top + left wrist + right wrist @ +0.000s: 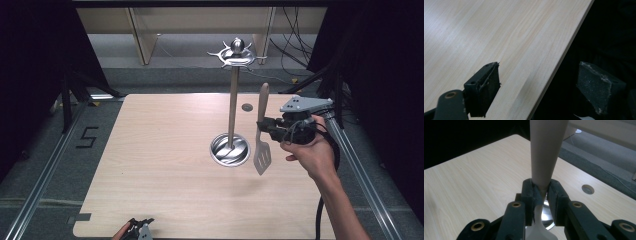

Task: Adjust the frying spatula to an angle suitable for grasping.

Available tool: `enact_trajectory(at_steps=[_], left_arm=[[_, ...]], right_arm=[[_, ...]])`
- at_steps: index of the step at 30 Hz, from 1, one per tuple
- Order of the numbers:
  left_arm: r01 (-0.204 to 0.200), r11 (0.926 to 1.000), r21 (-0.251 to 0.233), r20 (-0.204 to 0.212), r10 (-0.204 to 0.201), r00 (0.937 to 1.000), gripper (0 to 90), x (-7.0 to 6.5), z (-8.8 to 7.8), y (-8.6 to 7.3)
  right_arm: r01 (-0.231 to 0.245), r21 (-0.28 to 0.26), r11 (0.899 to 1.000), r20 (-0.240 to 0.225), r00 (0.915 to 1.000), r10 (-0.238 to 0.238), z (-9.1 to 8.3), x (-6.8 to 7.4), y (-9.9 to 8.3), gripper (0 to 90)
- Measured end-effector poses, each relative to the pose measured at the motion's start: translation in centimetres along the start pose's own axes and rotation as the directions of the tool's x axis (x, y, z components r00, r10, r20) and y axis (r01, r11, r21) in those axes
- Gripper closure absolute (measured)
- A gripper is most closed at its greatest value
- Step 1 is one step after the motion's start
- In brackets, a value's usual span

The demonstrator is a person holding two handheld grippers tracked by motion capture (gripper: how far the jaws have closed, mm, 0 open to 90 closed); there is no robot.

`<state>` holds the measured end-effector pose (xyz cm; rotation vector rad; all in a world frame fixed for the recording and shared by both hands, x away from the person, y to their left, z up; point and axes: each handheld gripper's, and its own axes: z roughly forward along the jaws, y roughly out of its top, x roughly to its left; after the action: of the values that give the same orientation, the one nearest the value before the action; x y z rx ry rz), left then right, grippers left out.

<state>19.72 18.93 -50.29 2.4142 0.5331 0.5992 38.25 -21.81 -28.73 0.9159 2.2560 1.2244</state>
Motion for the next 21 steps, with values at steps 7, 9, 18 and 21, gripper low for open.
enact_trajectory(at_steps=[7, 9, 18, 21], left_arm=[[0.002, 1.0000, -0.002, 0.000, -0.002, 1.0000, 17.6, 0.0, 0.0, 0.0], [0.005, 1.0000, -0.004, 0.005, -0.005, 1.0000, 17.6, 0.0, 0.0, 0.0], [-0.001, 1.0000, 0.000, -0.010, 0.001, 1.0000, 17.6, 0.0, 0.0, 0.0], [-0.002, 1.0000, 0.000, -0.009, 0.002, 1.0000, 17.6, 0.0, -0.1, 0.0]], right_arm=[[0.005, 0.013, 1.000, 0.005, 1.0000, -0.005, 0.0, 0.4, 1.9, 76.6], [0.021, 0.003, 1.000, 0.019, 0.9996, -0.021, 0.1, 0.3, 2.3, 76.6], [-0.007, 0.022, 1.000, 0.023, 0.9997, 0.006, 0.4, 0.6, 3.8, 76.6], [0.000, 0.027, 1.000, 0.024, 0.9997, -0.001, 0.8, 0.5, 4.0, 76.6]])
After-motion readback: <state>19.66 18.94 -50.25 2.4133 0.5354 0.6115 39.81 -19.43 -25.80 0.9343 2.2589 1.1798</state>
